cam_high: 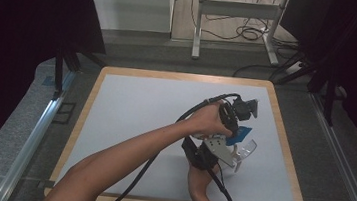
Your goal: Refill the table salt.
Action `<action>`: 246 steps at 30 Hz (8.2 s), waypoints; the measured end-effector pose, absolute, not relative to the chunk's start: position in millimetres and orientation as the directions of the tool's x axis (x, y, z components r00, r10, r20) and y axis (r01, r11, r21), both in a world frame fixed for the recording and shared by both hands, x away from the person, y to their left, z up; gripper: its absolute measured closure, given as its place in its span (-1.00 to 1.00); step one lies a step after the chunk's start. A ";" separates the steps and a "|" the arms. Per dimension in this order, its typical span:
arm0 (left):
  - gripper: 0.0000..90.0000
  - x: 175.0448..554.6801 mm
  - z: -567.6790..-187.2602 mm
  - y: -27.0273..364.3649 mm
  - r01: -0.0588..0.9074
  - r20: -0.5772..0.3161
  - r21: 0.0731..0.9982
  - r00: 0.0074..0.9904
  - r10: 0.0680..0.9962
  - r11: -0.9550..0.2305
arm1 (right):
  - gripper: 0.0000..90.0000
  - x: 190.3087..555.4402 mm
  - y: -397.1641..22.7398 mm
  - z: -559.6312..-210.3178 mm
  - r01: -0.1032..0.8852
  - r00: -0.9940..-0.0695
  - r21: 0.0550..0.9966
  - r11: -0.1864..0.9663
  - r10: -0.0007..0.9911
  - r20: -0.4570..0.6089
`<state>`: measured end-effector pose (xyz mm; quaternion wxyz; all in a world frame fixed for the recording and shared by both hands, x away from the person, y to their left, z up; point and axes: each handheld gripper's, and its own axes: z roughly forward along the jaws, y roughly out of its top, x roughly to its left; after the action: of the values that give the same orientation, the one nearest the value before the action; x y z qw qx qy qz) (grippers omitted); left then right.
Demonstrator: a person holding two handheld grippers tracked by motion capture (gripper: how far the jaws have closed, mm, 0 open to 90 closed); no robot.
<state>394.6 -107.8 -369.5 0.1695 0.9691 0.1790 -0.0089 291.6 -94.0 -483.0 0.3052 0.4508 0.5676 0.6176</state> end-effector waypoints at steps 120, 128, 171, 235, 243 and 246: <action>1.00 396.2 -363.5 -87.0 0.358 -0.140 0.398 0.933 0.330 -0.844 | 0.09 286.9 -88.7 -493.5 0.163 -0.429 0.974 -0.155 0.878 0.212; 1.00 397.8 -365.0 -77.8 0.377 -0.167 0.424 0.926 0.339 -0.823 | 0.06 286.2 -89.5 -499.7 0.184 -0.442 0.974 -0.135 0.874 0.205; 1.00 398.0 -364.5 14.1 0.466 -0.330 0.666 0.884 0.331 -0.582 | -0.31 264.7 -104.8 -523.2 0.308 -0.486 0.951 -0.003 0.859 0.160; 1.00 452.2 -461.2 215.6 0.537 -0.370 0.842 0.632 0.681 -0.040 | -0.34 239.1 -145.4 -524.6 0.299 -0.547 0.949 0.099 0.833 0.086; 0.98 441.2 -465.9 230.0 0.524 -0.373 0.852 0.623 0.688 -0.013 | -0.34 237.6 -148.3 -522.4 0.284 -0.543 0.953 0.108 0.837 0.067; 0.97 435.6 -466.2 232.1 0.512 -0.353 0.858 0.628 0.694 -0.027 | -0.34 233.6 -156.6 -518.0 0.271 -0.538 0.956 0.114 0.841 0.053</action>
<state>435.6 232.1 -466.2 0.5542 0.7119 0.4234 0.0819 233.6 -156.6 -518.0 0.2674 0.3993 0.6966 0.5327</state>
